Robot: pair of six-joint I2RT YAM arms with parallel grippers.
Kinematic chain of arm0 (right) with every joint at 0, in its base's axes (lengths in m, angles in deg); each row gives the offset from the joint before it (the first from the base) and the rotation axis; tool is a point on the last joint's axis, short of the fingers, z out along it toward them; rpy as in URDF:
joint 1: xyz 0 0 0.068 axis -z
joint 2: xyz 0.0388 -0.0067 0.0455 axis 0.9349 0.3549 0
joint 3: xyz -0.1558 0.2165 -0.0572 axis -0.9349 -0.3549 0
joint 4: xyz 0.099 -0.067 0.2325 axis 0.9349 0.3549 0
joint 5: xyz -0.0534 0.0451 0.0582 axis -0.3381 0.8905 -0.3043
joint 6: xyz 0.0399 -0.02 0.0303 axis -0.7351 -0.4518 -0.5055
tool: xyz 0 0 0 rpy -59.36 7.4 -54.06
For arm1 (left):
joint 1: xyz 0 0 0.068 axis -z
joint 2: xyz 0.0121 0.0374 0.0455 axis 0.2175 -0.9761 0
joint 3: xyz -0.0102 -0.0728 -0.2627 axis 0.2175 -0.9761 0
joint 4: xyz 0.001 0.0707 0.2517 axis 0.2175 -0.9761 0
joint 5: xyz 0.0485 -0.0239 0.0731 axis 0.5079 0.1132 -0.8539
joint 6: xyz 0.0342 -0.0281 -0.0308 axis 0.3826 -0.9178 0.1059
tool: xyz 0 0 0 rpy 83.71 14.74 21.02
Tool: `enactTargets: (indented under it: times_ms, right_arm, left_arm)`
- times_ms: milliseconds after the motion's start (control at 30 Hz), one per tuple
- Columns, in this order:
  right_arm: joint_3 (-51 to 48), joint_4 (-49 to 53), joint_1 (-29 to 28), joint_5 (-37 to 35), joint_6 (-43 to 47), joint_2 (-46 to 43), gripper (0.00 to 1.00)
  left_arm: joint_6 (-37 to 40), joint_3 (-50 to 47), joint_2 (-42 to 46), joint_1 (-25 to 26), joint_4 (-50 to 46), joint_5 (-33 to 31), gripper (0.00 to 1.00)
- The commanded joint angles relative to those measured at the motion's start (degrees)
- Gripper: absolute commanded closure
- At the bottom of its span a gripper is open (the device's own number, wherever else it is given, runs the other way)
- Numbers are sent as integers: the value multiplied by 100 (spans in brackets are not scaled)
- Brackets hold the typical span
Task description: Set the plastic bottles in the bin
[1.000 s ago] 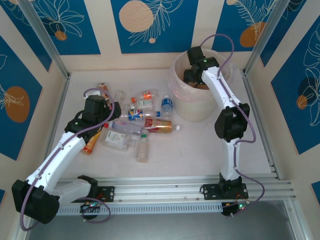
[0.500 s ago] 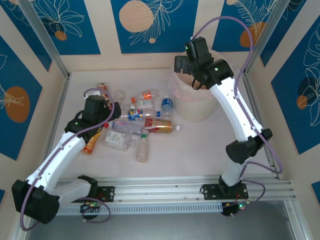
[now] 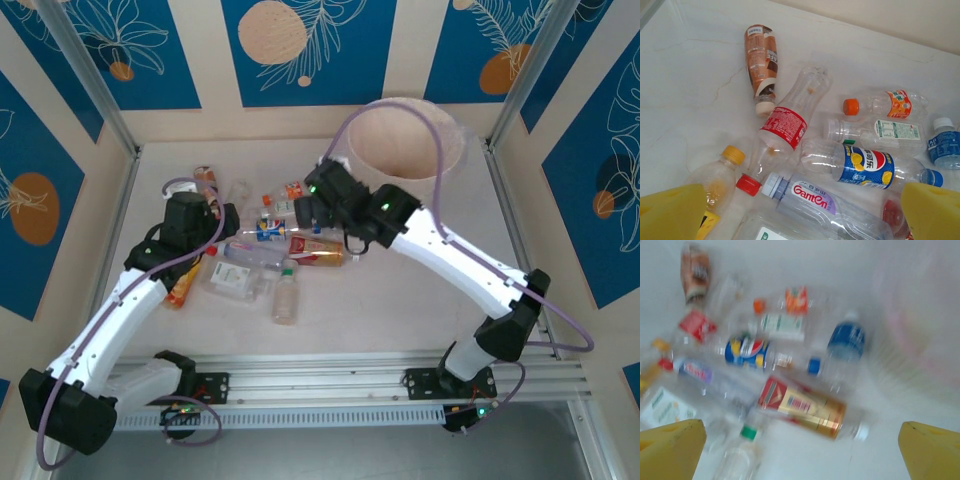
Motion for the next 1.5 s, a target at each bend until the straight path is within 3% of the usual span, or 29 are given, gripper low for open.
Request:
enactTargets:
  times_ms: [0, 167, 433, 700, 1467]
  right_arm:
    - [-532, 44, -328, 673, -1290, 66, 1]
    - [-961, 75, -824, 1532, -1970, 664, 1]
    - [-899, -453, -1014, 2277, -1921, 1670, 1]
    - [-633, -392, -916, 2196, -1788, 2316, 1]
    - [-818, -397, -443, 2393, -1638, 2882, 25]
  left_arm:
    - [66, 79, 121, -24, -155, -182, 1]
    - [93, 55, 169, -24, -172, -233, 0]
    - [-15, -119, 262, -25, -257, -272, 1]
    - [-78, -238, 376, -28, -278, -328, 0]
    - [-39, -200, 183, -27, -185, -318, 1]
